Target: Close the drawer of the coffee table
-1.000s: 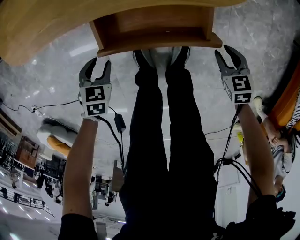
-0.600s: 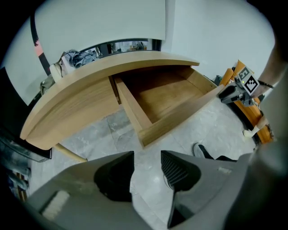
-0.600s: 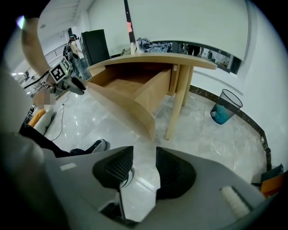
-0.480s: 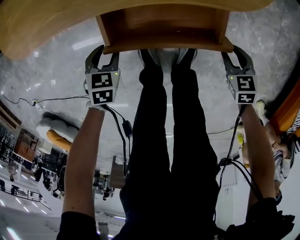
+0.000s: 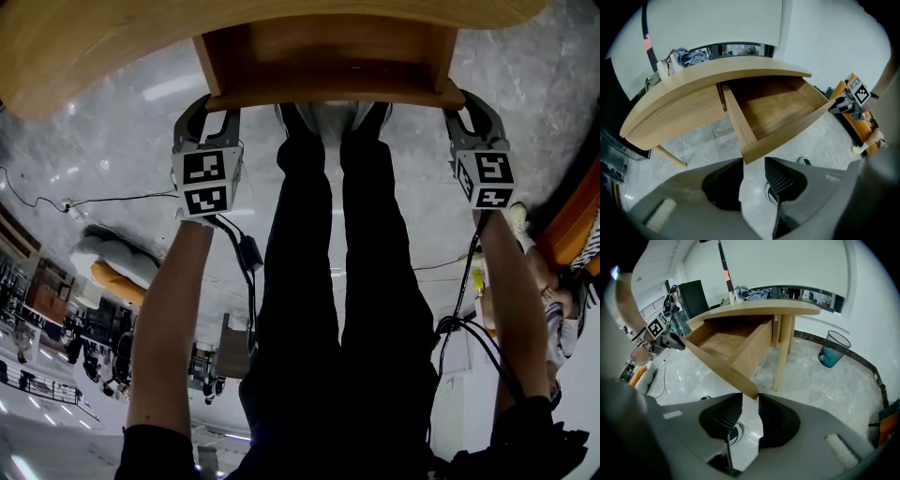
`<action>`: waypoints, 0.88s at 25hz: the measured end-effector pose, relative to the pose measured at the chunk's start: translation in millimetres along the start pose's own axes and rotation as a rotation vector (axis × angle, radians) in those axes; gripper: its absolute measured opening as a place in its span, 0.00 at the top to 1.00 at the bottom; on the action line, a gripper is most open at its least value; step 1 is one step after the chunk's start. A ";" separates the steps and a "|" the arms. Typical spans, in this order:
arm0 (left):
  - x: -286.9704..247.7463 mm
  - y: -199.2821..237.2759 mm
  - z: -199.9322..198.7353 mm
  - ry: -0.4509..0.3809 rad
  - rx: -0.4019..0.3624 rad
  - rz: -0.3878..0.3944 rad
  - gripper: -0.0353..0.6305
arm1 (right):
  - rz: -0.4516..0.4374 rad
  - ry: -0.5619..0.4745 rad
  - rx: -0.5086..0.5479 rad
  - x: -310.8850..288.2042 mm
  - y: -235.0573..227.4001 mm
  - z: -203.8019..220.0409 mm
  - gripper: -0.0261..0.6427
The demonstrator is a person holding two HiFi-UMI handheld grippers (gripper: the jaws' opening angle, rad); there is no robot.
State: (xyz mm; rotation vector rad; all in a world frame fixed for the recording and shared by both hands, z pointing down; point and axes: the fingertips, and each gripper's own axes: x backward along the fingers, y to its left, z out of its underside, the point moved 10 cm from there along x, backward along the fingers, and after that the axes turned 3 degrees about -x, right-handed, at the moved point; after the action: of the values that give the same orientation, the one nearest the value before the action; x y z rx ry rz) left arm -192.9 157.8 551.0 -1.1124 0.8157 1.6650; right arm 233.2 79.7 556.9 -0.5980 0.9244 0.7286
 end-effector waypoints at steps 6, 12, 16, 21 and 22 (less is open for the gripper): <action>0.6 0.7 -2.5 0.002 0.049 -0.007 0.73 | -0.014 0.016 -0.020 -0.7 -1.2 -0.5 0.80; 6.0 2.1 -6.8 -0.006 0.075 -0.006 0.73 | -0.014 0.019 -0.020 4.1 -1.7 -7.3 0.80; 17.0 2.8 -11.5 -0.021 0.105 0.003 0.73 | -0.006 0.004 -0.030 12.2 -1.6 -16.5 0.80; 17.1 1.0 -10.0 -0.015 0.123 0.005 0.73 | 0.000 0.028 -0.023 12.5 -3.0 -19.7 0.80; 17.0 1.1 -10.2 -0.018 0.122 0.006 0.73 | 0.000 0.032 -0.020 12.7 -3.4 -20.2 0.80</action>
State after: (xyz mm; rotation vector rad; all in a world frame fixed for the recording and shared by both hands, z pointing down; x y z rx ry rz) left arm -193.3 154.2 531.5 -1.0097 0.8973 1.6056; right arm 231.0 66.7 536.8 -0.6293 0.9474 0.7310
